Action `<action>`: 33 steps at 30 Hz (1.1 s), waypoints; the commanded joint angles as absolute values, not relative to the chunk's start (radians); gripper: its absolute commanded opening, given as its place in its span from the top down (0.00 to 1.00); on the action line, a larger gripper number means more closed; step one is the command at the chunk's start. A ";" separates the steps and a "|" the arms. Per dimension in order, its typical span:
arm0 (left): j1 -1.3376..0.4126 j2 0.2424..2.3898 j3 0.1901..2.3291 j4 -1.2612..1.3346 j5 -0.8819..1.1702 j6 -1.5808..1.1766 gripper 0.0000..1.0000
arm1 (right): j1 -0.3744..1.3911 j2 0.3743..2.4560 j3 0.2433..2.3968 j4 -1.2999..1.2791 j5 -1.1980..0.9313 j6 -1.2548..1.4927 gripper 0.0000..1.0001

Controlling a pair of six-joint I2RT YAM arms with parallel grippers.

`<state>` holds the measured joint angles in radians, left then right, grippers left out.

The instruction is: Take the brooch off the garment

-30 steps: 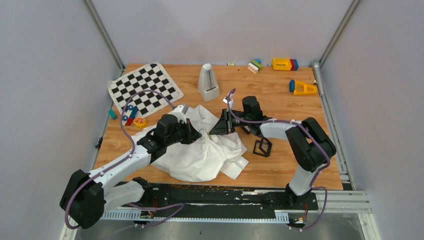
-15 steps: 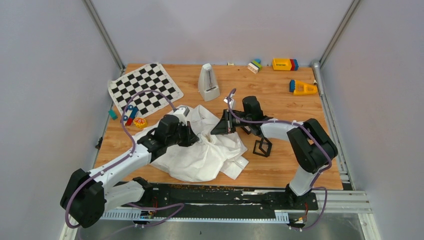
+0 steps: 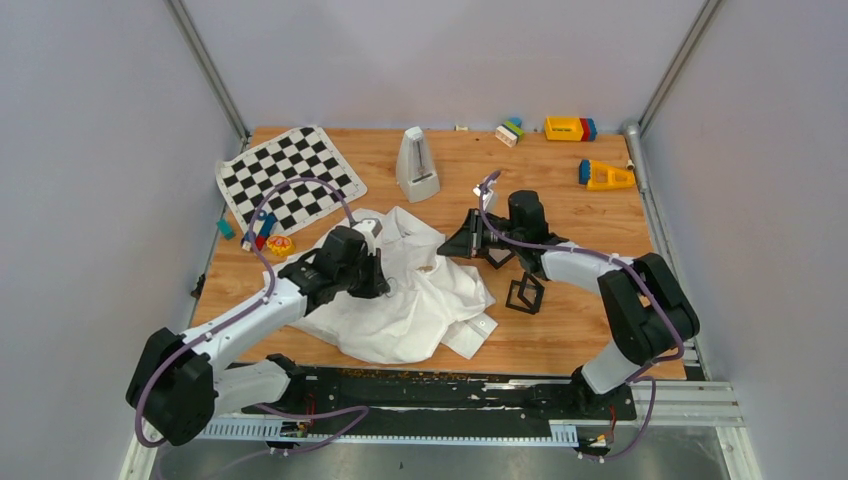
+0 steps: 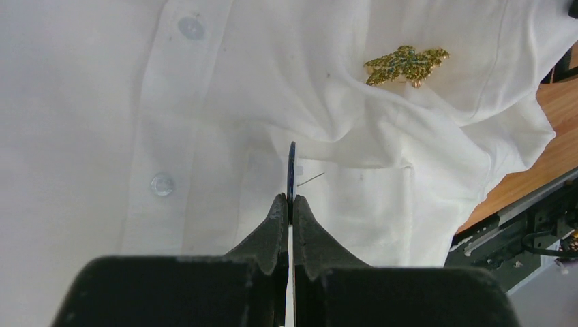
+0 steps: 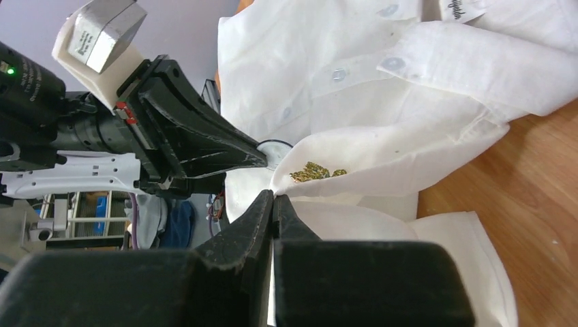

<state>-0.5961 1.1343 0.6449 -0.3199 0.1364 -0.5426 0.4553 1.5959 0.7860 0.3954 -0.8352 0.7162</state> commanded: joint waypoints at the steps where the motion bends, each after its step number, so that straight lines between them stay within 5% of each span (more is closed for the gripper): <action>1: -0.600 1.077 0.722 -0.408 0.114 -0.515 1.00 | 0.442 1.566 0.780 0.447 -0.816 0.728 0.91; 5: -0.595 1.053 0.739 -0.399 0.208 -0.524 1.00 | 0.442 1.554 0.766 0.471 -0.827 0.719 0.57; 10: -0.589 1.023 0.744 -0.354 0.287 -0.552 1.00 | 0.443 1.480 0.730 0.476 -0.797 0.685 0.36; 21: -0.573 0.974 0.678 -0.047 0.496 -0.732 1.00 | 0.459 1.409 0.630 0.761 -0.943 0.735 0.35; 33: -0.573 0.988 0.635 0.129 0.490 -0.822 1.00 | 0.473 1.396 0.608 0.819 -0.949 0.755 0.32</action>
<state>-0.5789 0.9859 0.6468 0.0128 0.4713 -0.7841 0.4683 1.4303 0.6136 0.7464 -0.9371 0.7471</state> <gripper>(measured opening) 0.009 0.674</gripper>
